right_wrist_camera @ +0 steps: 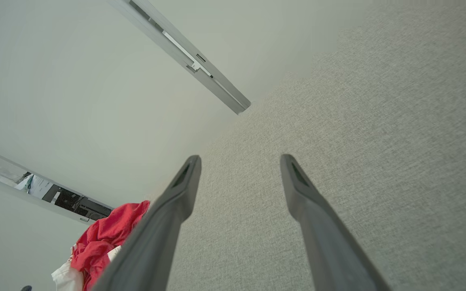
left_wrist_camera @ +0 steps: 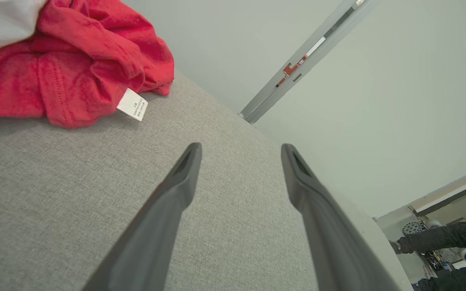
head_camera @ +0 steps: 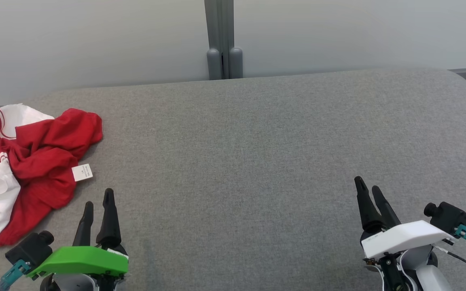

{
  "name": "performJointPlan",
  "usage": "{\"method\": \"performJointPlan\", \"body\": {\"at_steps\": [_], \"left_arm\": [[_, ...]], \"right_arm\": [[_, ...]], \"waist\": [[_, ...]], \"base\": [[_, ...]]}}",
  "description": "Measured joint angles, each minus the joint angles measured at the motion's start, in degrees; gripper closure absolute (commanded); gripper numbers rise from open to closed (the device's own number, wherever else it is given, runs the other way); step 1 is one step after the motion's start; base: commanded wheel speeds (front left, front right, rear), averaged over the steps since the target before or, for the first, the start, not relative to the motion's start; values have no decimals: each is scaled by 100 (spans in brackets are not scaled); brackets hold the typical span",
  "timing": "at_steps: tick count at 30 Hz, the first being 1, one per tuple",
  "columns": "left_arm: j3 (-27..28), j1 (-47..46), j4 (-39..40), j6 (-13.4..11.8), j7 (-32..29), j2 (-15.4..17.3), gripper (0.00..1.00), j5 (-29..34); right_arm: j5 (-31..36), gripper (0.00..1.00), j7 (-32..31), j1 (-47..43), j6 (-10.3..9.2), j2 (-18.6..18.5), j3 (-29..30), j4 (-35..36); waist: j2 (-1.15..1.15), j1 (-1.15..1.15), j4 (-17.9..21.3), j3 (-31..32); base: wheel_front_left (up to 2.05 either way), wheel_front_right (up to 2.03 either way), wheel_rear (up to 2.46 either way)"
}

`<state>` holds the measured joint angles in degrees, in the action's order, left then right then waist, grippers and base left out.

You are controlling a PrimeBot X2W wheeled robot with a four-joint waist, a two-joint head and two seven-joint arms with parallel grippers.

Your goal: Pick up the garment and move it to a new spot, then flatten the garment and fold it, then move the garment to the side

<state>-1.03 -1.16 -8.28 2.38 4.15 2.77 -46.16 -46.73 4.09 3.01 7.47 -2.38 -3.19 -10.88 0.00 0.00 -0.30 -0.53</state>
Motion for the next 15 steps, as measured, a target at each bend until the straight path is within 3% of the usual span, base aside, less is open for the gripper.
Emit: {"method": "performJointPlan", "body": {"at_steps": [15], "left_arm": [[-296, 63, 120, -194, 250, 98, 0, 1061]], "right_arm": [[888, 0, 258, -59, 0, -18, -24, 36]], "waist": [[0, 0, -11, 19]], "base": [[0, 0, 0]]}}
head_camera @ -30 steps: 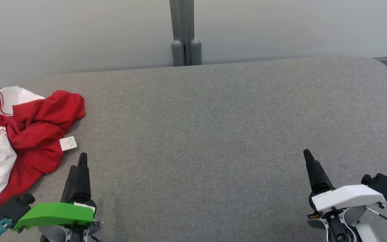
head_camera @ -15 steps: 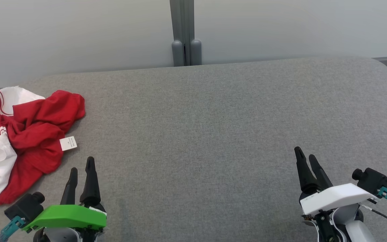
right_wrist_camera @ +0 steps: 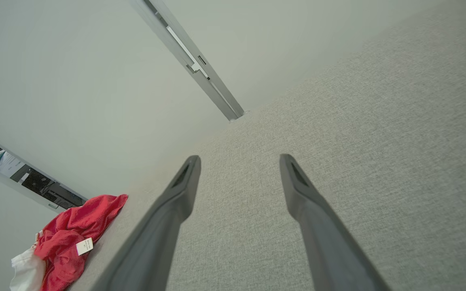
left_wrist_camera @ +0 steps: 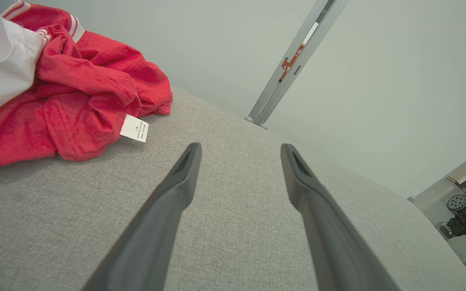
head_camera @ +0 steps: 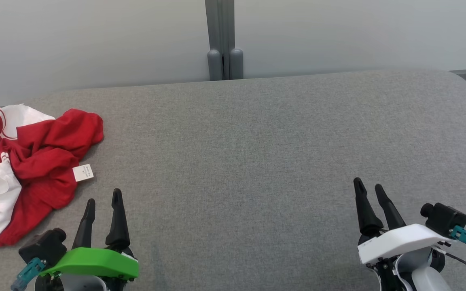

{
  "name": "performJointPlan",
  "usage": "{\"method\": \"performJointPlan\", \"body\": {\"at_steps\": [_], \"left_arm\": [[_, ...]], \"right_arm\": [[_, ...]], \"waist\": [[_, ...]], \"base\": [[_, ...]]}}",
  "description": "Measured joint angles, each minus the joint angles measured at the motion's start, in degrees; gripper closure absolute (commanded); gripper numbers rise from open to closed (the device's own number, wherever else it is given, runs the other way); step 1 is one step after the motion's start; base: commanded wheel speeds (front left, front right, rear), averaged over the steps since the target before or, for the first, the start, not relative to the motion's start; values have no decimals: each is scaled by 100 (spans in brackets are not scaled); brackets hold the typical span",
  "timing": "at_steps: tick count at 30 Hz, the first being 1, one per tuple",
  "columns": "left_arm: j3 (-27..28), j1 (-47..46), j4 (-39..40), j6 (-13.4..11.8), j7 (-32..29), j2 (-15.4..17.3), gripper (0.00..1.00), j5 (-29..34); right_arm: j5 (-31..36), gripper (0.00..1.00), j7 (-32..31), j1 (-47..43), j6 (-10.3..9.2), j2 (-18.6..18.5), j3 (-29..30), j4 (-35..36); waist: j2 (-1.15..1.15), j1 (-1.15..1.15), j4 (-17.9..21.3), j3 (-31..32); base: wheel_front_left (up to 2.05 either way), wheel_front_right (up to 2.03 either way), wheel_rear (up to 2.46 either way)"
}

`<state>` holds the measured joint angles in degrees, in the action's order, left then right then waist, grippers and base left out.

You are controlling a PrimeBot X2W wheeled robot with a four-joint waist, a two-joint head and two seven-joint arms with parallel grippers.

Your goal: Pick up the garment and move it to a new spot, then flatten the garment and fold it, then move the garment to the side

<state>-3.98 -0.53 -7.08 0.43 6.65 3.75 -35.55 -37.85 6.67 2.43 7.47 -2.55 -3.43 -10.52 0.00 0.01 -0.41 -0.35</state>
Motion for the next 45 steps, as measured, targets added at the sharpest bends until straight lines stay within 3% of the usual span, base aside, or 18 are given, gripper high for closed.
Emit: {"method": "performJointPlan", "body": {"at_steps": [15, 45], "left_arm": [[-100, 108, 159, -102, 227, 29, 0, 916], [-131, 121, 252, -93, 612, -26, 0, 2431]], "right_arm": [[1078, 0, 227, -1, 1, -1, -380, 43], [2506, 0, 605, -16, 1, -15, -281, 199]], "waist": [[0, 0, 44, -22], [0, 0, -32, -85]], "base": [[0, 0, 0], [0, 0, 0]]}}
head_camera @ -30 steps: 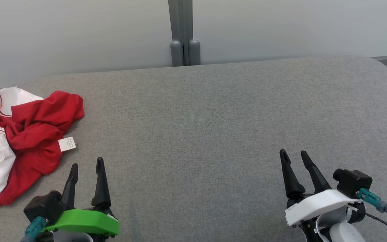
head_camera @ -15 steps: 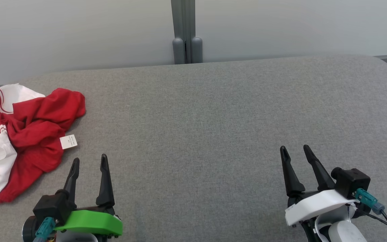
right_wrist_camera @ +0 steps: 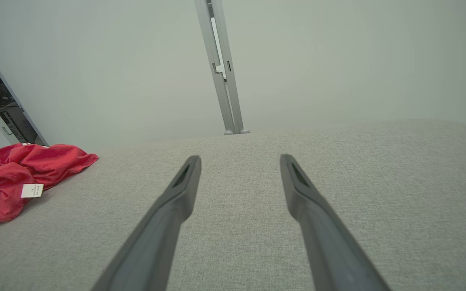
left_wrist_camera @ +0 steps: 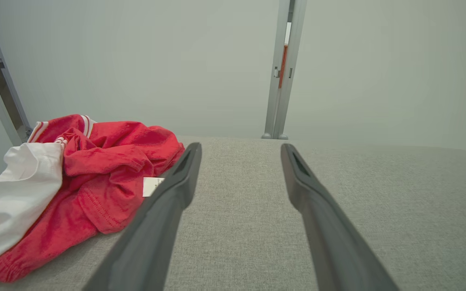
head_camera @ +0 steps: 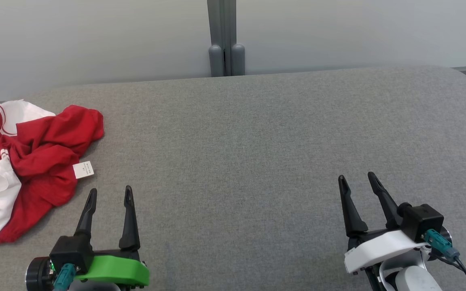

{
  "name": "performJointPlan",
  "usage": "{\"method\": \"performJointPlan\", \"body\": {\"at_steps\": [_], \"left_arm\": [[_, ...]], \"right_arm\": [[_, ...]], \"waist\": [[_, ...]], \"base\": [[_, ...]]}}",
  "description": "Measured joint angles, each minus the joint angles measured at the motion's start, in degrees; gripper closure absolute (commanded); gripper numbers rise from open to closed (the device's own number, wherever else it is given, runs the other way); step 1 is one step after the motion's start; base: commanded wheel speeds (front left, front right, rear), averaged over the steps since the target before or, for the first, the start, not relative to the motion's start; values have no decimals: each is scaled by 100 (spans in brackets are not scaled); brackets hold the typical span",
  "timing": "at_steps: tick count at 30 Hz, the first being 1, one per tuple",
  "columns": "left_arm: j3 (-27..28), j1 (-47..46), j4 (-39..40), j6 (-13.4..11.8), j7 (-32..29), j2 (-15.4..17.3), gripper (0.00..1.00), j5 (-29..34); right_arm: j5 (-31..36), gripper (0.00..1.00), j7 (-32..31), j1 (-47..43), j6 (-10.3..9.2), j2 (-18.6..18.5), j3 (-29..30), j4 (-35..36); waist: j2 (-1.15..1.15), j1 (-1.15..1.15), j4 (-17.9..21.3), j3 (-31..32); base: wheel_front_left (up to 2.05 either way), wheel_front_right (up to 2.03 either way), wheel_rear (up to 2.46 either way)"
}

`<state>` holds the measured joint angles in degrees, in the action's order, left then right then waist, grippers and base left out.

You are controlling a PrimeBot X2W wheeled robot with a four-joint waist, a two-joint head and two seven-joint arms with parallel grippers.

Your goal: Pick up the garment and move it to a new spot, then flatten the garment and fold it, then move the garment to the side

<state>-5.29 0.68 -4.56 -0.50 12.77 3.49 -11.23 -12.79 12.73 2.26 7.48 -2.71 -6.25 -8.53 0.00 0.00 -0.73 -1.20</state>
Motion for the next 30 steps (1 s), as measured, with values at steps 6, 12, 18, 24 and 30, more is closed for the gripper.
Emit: {"method": "performJointPlan", "body": {"at_steps": [6, 12, 18, 24, 30], "left_arm": [[67, 51, -125, 98, 68, -27, 0, 189], [105, 51, -185, 158, 127, -41, 0, 460], [120, 65, -189, 201, 192, -51, 0, 683], [123, 79, -197, 229, 236, -56, 0, 811], [112, 79, -216, 233, 236, -59, 0, 804]], "right_arm": [[191, 0, 62, -41, 1, -1, 41, -41], [399, 0, 135, -45, 0, -2, -1, -44], [633, 0, 200, -63, 1, -2, -41, -44], [782, 0, 229, -73, 1, -4, -68, -46], [782, 0, 229, -74, 1, -4, -82, -60]], "waist": [[0, 0, 8, 13], [0, 0, 16, 26], [0, 0, 17, 31], [0, 0, 21, 24], [0, 0, 21, 20]], "base": [[0, 0, 0], [0, 0, 0], [0, 0, 0], [0, 0, 0], [0, 0, 0]]}}
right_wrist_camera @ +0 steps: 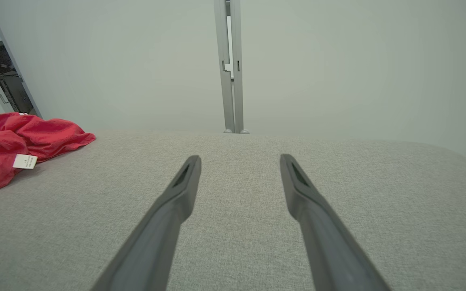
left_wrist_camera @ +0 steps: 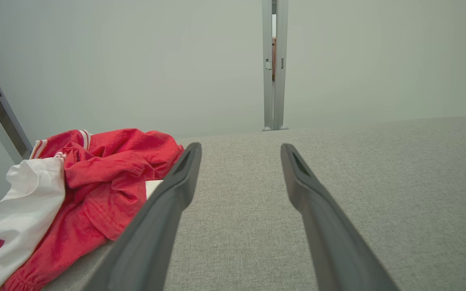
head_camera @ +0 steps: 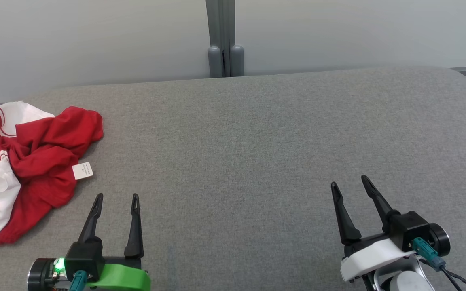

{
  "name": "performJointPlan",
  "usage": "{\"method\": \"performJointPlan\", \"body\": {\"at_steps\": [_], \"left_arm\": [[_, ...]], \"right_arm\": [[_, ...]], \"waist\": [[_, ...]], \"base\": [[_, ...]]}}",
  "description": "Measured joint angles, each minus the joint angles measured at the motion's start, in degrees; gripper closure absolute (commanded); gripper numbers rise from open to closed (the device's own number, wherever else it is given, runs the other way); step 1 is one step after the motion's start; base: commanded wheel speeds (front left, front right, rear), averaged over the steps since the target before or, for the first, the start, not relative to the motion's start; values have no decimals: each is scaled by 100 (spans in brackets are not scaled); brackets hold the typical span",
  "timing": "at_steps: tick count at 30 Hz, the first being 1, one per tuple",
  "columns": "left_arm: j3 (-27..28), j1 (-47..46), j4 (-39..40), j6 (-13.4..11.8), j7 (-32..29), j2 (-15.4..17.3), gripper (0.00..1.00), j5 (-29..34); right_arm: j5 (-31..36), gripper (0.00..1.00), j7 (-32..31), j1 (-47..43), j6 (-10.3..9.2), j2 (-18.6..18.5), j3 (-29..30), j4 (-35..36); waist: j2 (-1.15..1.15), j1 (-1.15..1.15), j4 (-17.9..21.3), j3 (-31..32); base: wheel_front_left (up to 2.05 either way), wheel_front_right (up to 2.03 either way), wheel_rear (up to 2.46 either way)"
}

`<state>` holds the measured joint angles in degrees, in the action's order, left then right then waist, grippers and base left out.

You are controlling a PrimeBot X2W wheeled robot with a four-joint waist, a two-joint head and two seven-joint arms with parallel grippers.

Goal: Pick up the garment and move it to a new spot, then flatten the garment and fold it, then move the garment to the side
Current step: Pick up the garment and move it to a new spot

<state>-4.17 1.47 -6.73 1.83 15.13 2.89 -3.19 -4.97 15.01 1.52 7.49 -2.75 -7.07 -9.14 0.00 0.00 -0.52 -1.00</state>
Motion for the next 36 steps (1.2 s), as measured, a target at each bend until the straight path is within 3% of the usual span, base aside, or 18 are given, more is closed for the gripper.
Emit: {"method": "performJointPlan", "body": {"at_steps": [16, 36], "left_arm": [[-20, 1, -9, -47, 0, -4, 0, -115], [216, 116, 120, -194, 0, -4, 0, -330]], "right_arm": [[0, 0, 3, -93, 0, -3, -26, -38], [81, 0, 3, -209, 1, -1, -158, 71]], "waist": [[0, 0, -178, 12], [0, 0, -1527, -18]], "base": [[0, 0, 0], [0, 0, 0]]}}
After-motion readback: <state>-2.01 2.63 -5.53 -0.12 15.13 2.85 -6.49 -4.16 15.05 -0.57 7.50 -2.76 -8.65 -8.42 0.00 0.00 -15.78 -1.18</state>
